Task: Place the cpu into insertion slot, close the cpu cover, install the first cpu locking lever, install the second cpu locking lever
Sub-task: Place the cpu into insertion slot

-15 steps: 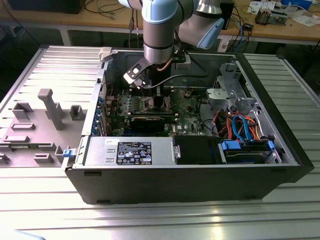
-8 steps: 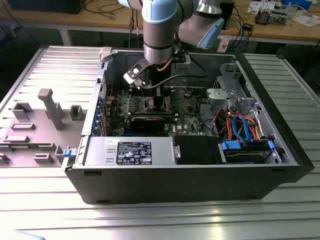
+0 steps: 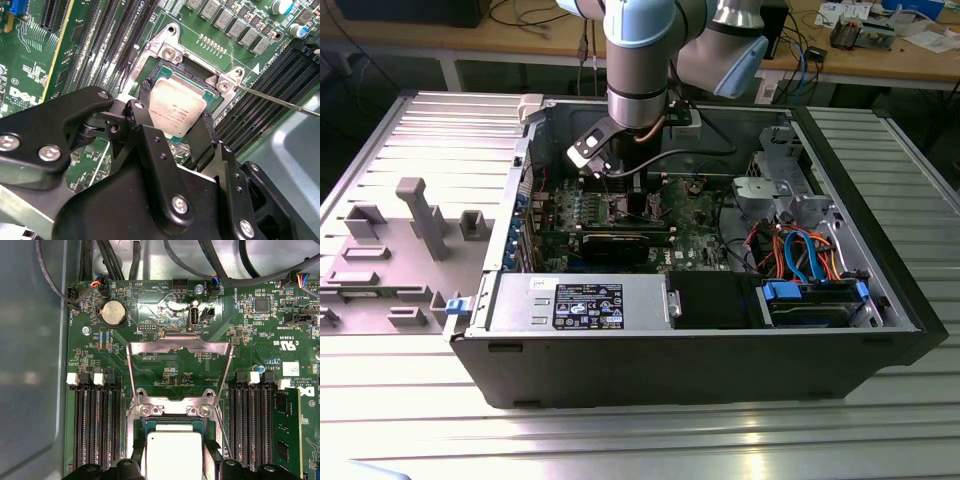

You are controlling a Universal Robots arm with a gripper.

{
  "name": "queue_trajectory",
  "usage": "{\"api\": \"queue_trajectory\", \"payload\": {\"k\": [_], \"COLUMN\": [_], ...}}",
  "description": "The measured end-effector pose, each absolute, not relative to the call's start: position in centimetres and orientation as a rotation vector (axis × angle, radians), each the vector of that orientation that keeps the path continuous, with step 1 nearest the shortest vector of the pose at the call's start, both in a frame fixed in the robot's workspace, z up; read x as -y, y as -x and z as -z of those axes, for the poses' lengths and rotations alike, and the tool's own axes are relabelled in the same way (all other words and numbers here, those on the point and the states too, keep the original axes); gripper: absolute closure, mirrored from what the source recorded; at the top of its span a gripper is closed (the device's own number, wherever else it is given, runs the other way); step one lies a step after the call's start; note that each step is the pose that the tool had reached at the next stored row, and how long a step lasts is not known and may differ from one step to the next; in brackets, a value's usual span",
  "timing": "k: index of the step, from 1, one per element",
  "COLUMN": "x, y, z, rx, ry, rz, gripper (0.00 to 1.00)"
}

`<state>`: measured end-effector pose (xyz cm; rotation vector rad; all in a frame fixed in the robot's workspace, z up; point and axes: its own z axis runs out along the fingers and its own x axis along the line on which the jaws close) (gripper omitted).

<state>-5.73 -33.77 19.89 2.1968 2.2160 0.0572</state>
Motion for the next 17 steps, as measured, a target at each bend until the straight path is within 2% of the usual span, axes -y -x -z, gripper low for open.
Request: {"api": "queue_trajectory", "payload": {"k": [17], "x": [33.77], "y": [5.73], "z": [-19.86], "rx": [-2.216], "ry": [-2.197], "rz": [-0.057], "gripper": [0.46]}}
